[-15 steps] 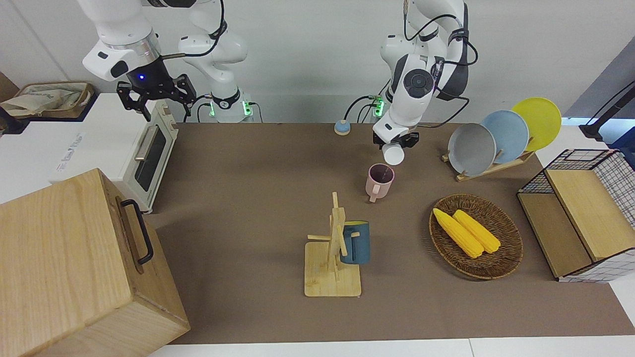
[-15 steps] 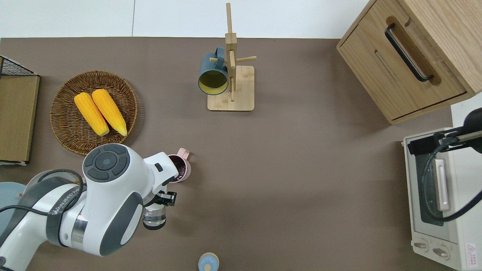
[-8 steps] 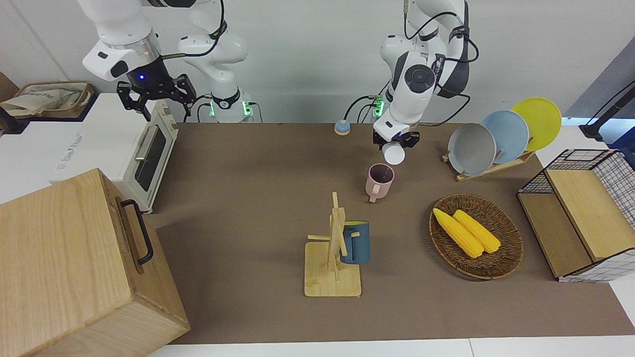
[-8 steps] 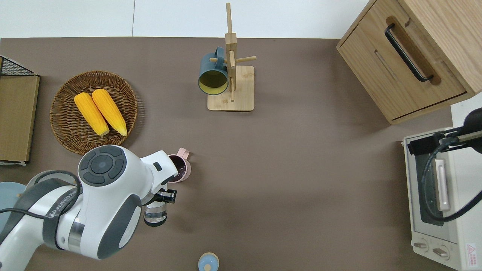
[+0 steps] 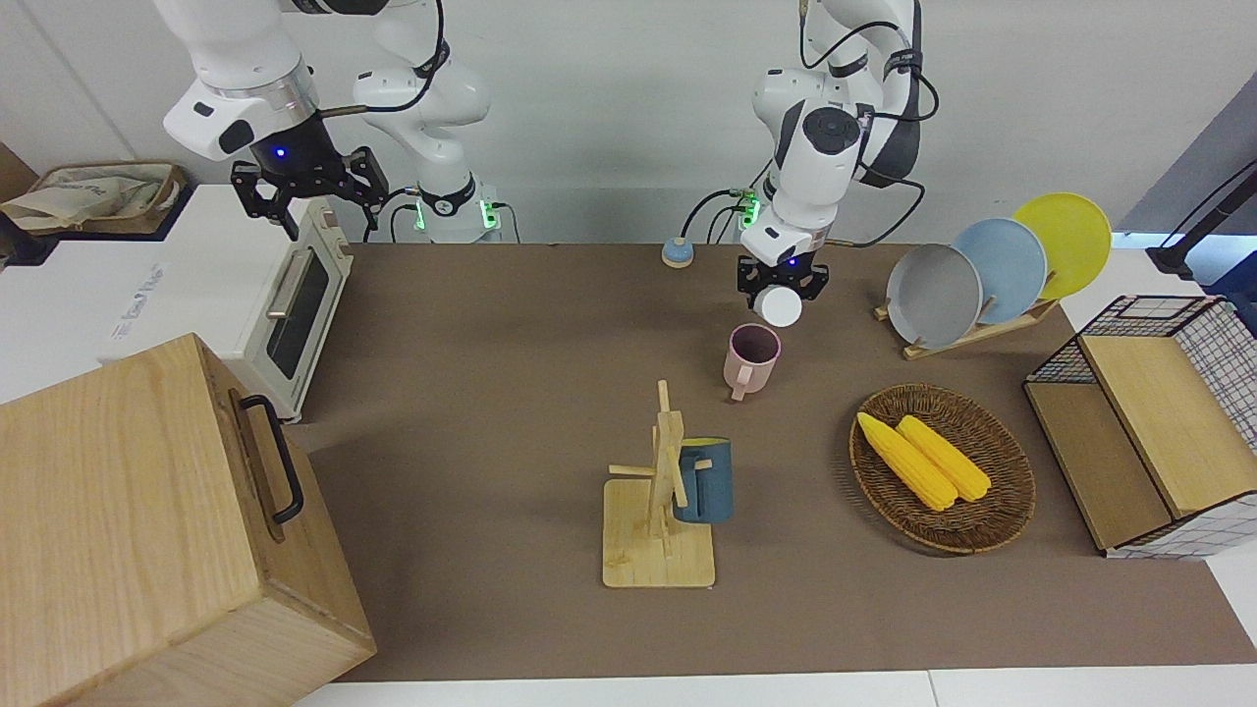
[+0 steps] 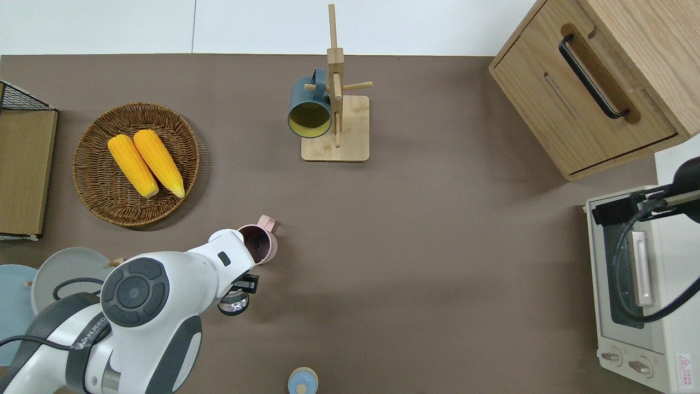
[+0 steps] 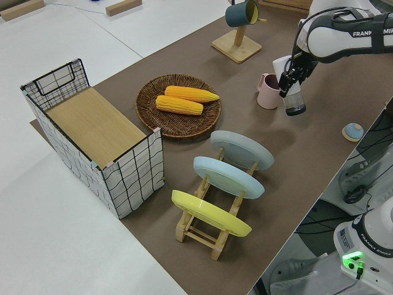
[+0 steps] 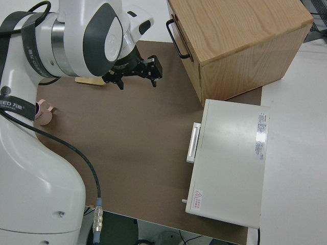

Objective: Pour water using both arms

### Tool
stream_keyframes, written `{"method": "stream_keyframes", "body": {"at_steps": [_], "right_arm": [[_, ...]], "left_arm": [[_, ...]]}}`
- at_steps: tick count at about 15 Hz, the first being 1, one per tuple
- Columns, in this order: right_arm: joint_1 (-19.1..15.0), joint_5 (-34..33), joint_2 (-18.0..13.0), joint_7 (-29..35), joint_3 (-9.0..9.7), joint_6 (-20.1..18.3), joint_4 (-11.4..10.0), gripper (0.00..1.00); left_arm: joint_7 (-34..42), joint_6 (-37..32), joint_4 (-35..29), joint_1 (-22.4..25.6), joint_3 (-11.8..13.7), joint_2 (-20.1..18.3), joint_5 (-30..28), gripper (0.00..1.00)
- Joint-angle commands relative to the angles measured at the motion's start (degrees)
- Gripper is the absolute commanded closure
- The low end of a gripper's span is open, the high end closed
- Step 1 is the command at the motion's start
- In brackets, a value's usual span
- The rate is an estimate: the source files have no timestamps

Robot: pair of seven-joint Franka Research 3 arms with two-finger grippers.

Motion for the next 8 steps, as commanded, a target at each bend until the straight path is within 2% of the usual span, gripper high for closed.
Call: {"method": "stream_keyframes", "body": {"at_steps": [1,5,8], "right_arm": [[-0.1,0.3,-1.0,0.2,0.07,0.1,-0.9,0.011],[-0.1,0.3,-1.0,0.2,0.07,0.1,-0.9,0.011],[-0.1,0.3,-0.9,0.2,0.07,0.1,-0.9,0.011]], "left_arm": [[-1.5,1.7,-2.2,-0.7,0.2,-3.3,0.5,1.00],[-1.4,2.0,-1.8,0.3,0.9,-3.0,0.9,1.00],[-1.7,3.6,-0.8,3.9,1.1,-2.7,1.4,1.00]]}}
